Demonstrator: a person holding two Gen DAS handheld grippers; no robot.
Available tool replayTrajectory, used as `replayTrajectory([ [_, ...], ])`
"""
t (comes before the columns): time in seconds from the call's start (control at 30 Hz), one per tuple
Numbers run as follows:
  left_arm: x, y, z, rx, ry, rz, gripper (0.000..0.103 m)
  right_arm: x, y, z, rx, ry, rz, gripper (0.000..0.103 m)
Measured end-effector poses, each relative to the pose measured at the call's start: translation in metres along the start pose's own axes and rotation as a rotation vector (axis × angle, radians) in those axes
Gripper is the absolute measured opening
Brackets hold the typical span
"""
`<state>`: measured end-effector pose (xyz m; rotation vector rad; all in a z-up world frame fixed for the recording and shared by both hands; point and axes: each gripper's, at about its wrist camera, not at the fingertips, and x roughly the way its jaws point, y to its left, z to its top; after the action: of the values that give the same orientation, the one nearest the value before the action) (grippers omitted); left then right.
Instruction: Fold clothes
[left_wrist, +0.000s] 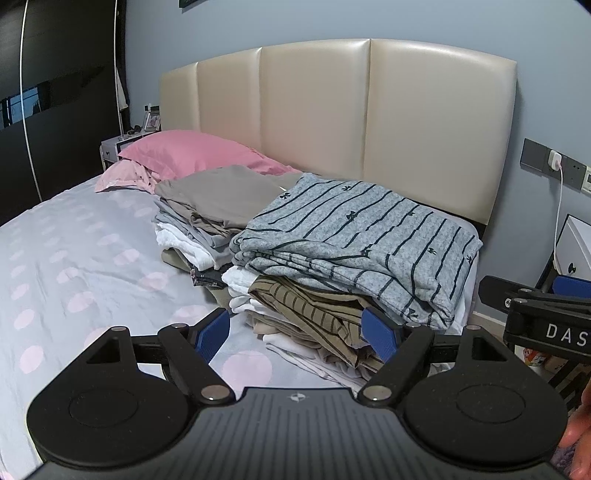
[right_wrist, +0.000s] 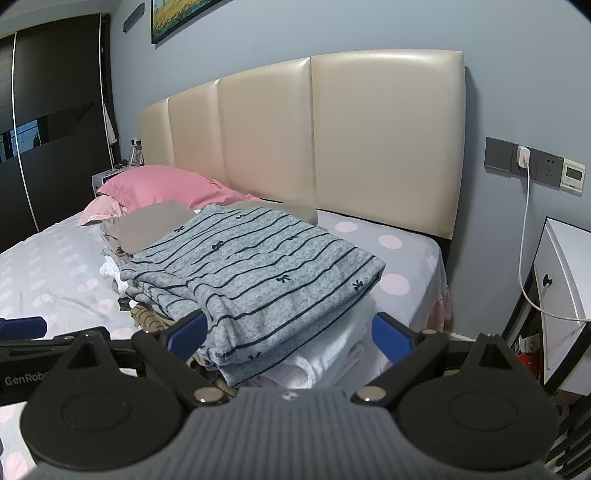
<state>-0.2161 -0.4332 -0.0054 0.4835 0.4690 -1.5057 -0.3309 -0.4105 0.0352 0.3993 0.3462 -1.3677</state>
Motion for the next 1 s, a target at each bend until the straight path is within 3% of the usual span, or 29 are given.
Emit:
replayTrajectory([
  [1.0,-0.0036,-0.0056,-0.0016,0.02,0.018,0.002,0.078,-0.0015,0.0019,0.0007,-0.009,0.005,0.02,0.097],
])
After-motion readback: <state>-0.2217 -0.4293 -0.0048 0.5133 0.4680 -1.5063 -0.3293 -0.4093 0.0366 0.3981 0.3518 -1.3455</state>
